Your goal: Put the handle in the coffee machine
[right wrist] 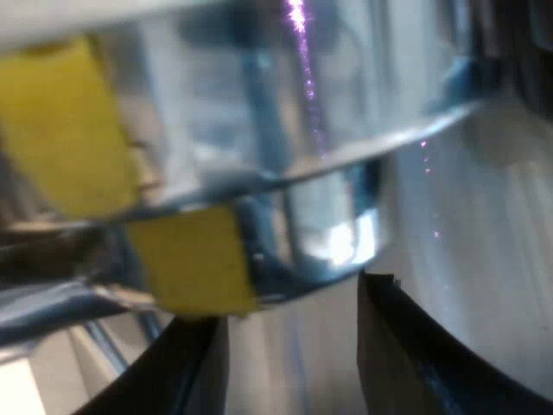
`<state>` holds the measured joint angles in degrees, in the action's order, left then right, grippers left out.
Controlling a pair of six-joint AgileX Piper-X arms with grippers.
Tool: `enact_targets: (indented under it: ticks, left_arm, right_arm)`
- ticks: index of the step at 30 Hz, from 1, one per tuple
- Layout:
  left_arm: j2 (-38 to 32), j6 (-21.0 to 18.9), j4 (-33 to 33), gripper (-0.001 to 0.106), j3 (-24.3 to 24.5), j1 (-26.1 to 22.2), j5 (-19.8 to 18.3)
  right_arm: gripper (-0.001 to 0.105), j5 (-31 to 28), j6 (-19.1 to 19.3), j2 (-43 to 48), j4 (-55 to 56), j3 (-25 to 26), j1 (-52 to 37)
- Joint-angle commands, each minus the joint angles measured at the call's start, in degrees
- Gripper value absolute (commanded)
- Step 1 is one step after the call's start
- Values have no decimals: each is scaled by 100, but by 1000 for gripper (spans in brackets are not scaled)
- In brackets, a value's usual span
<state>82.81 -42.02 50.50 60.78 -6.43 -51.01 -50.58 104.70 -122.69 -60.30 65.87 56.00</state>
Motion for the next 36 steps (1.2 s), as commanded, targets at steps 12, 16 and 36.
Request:
enact_targets:
  ticks: [12,16,36]
  left_arm:
    - [-210,363,202,0,107,40,-1063]
    - [-210,363,202,0,107,40,-896]
    - [-210,514,244,52,-4,40,-30]
  right_arm:
    - [39,164,357,-14,-88,420,-166]
    - [39,164,357,-14,-131,419,-166]
    - [39,194,357,-14,-245,419,-166]
